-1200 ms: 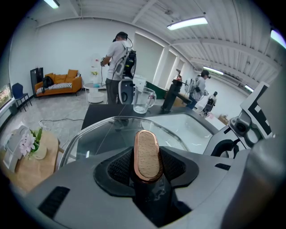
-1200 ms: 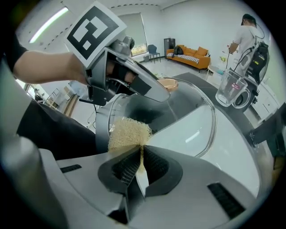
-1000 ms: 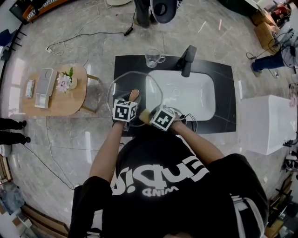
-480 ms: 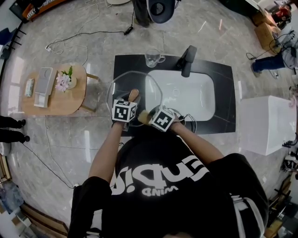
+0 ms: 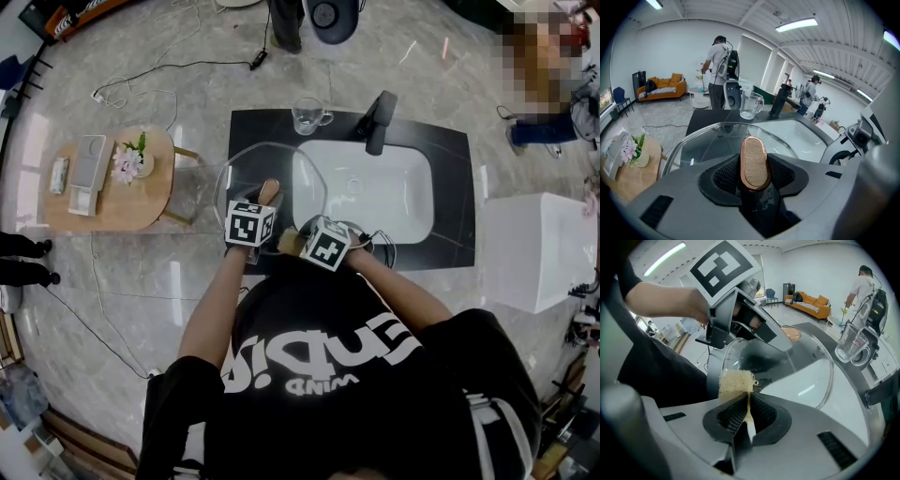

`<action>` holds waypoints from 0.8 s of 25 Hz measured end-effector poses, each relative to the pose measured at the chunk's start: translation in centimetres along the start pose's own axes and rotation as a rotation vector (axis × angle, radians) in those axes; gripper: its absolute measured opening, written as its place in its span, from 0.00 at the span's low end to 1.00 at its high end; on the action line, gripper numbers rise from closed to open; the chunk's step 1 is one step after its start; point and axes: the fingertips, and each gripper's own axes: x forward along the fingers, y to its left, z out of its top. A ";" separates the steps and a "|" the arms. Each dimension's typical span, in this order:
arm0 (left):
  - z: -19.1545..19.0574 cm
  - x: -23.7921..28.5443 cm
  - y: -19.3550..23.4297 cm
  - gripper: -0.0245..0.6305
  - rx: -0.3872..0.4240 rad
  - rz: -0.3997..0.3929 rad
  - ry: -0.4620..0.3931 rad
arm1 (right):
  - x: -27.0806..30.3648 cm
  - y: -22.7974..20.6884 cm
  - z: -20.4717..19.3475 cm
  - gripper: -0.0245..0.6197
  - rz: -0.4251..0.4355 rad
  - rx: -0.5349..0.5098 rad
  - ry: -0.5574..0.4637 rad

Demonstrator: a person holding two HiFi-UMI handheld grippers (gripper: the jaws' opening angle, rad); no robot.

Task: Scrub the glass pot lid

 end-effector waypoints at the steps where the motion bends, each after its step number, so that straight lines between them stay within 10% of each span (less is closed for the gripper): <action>1: 0.0 0.0 0.0 0.32 0.000 0.000 0.000 | 0.0 0.1 0.0 0.08 0.004 -0.006 0.003; 20: -0.1 -0.2 -0.1 0.32 0.000 0.001 0.023 | -2.1 -0.5 -0.5 0.08 0.042 0.140 -0.047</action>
